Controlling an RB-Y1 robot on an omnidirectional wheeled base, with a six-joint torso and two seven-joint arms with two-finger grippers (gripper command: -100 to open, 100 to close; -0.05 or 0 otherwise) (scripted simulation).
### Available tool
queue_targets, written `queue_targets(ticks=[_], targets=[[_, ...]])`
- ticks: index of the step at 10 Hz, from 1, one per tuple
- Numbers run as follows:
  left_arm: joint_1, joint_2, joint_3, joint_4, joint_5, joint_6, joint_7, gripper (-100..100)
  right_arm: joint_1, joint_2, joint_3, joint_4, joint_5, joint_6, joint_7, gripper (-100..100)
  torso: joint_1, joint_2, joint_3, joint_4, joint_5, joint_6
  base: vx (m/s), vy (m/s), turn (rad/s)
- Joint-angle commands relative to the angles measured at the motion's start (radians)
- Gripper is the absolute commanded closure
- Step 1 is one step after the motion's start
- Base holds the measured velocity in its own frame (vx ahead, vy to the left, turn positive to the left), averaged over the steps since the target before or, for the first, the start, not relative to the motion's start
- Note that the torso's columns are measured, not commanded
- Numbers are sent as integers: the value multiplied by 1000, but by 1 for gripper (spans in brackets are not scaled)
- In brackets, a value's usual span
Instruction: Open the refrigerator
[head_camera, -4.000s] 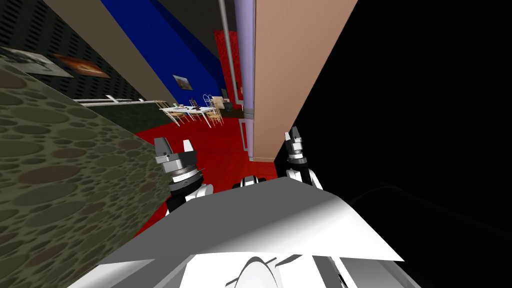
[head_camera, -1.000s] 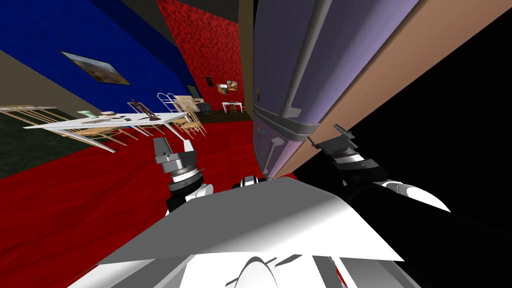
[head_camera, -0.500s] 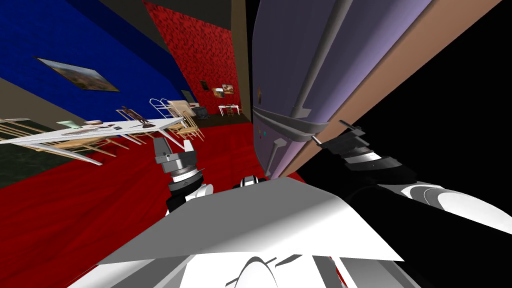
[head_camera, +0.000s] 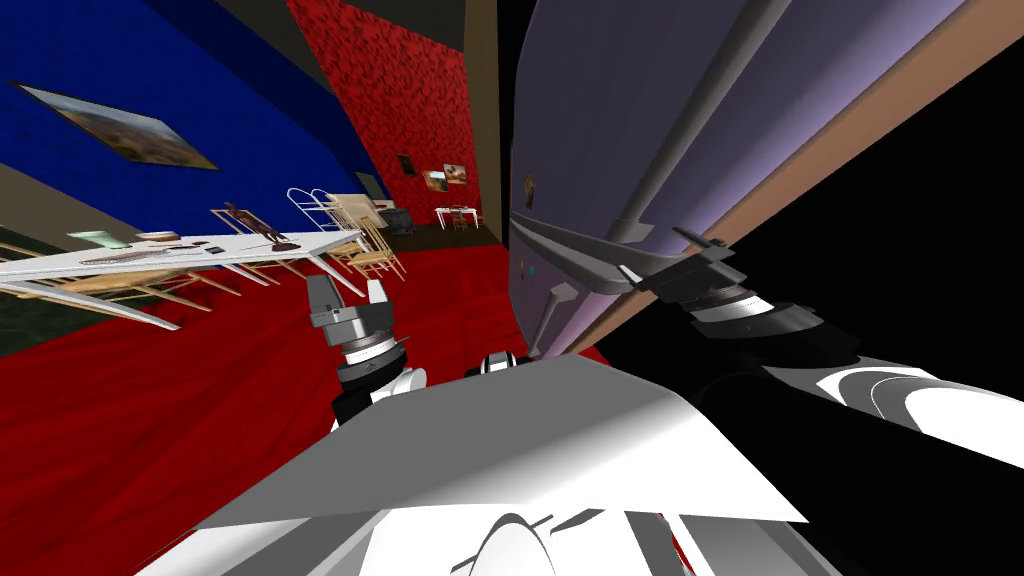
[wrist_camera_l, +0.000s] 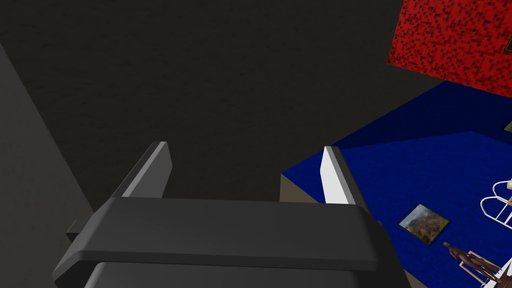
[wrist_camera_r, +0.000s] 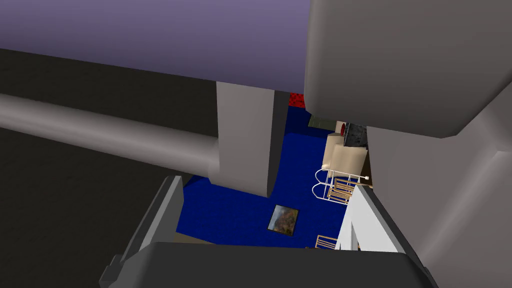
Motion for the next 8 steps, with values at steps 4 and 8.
queue_targets(ticks=[4, 8], targets=[[0, 0, 0, 0, 0, 0, 0, 0, 9, -55, -35, 60, 24, 49, -19, -100, 2, -2, 0, -1, -1, 2, -61, 38, 172], [0, 0, 0, 0, 0, 0, 0, 0, 11, -97, -56, 110, 37, 81, -33, -100, -2, 5, 6, 1, -4, 7, -45, 52, 200]])
